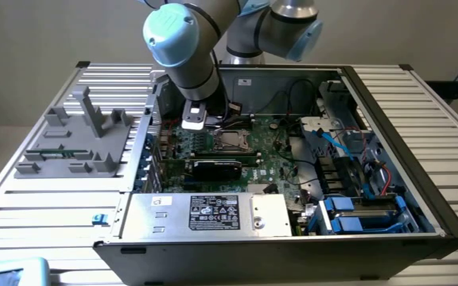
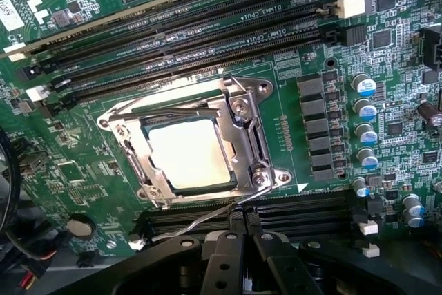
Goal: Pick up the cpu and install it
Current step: 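Install the first cpu locking lever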
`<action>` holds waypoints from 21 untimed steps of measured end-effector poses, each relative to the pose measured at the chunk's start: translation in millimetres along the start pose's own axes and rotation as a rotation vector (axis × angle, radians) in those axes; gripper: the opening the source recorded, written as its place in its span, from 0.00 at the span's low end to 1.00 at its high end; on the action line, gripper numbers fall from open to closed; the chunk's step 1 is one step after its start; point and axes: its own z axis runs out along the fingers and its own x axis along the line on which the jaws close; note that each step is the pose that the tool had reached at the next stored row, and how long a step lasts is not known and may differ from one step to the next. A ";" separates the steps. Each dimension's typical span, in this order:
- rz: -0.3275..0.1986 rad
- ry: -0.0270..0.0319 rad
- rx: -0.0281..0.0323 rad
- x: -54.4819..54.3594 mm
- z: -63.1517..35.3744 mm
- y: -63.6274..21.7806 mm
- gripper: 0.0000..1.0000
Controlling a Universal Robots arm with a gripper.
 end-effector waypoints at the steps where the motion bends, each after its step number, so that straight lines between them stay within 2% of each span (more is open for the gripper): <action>1: 0.003 0.0011 0.0000 0.0 0.0 0.0 0.12; 10: 0.023 0.0100 -0.0001 -0.3 1.6 0.8 0.12; 21: 0.039 0.0170 0.0001 0.5 3.5 1.3 0.12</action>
